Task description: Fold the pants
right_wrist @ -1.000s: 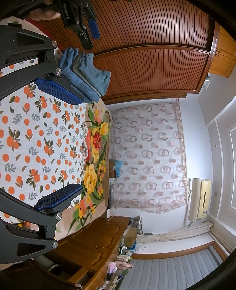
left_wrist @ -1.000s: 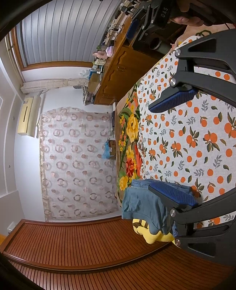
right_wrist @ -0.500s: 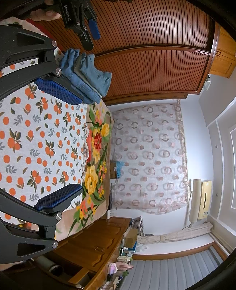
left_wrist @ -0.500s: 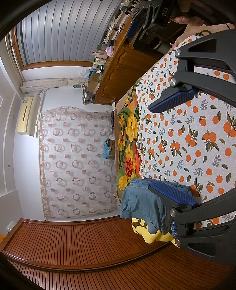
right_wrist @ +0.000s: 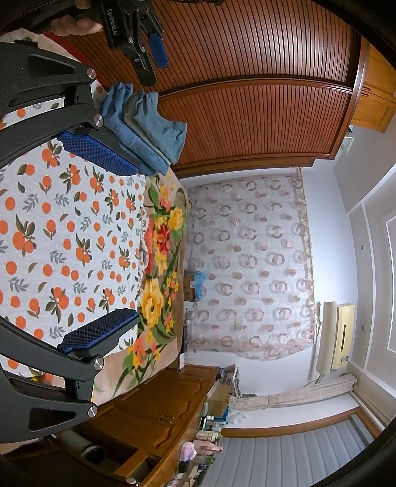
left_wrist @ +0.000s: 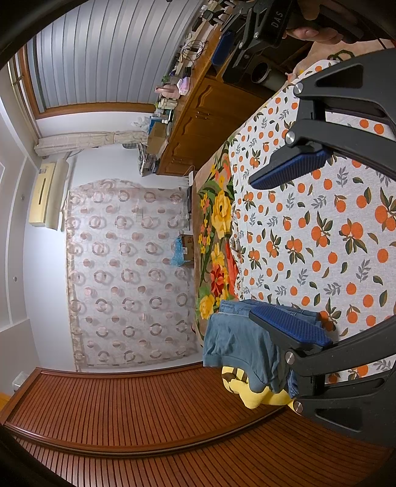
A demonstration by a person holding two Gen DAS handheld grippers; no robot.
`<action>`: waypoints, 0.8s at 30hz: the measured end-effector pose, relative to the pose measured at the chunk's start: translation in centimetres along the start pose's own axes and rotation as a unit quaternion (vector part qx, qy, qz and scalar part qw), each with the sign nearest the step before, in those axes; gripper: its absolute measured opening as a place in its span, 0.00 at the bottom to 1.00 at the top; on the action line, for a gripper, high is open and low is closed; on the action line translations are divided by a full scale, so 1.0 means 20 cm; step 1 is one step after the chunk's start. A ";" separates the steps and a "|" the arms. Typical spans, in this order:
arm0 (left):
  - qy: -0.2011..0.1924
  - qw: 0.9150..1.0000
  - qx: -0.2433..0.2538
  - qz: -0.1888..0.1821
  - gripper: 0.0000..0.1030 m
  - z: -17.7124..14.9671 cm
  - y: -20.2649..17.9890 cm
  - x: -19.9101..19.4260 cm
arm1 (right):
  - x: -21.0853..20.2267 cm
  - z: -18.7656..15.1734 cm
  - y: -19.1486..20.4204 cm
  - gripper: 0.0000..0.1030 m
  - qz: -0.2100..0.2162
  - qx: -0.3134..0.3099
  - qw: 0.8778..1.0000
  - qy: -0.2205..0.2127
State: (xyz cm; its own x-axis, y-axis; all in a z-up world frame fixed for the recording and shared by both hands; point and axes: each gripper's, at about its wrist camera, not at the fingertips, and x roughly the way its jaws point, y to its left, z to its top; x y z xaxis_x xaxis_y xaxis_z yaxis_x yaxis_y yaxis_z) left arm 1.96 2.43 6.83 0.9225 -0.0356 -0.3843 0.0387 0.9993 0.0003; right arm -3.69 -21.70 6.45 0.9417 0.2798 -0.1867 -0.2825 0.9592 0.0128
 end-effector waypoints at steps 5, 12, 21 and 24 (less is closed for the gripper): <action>0.001 1.000 -0.001 -0.001 0.77 0.00 0.00 0.00 | 0.00 0.00 0.00 0.88 0.000 0.000 1.000 0.001; 0.000 1.000 -0.001 -0.001 0.77 -0.01 0.01 0.00 | 0.00 0.00 0.00 0.88 0.000 0.000 1.000 0.000; 0.000 1.000 -0.001 -0.001 0.77 -0.01 0.01 0.00 | 0.00 0.00 0.00 0.88 0.000 0.000 1.000 0.001; 0.000 1.000 -0.001 -0.002 0.77 -0.01 0.01 0.00 | 0.00 0.00 0.00 0.88 0.000 0.000 1.000 0.000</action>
State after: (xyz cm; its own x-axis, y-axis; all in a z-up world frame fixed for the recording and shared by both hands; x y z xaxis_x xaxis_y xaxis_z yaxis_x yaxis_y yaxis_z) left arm 1.92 2.56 6.71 0.9223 -0.0392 -0.3845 0.0415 0.9991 -0.0023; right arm -3.62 -21.73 6.37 0.9415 0.2802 -0.1873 -0.2829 0.9591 0.0126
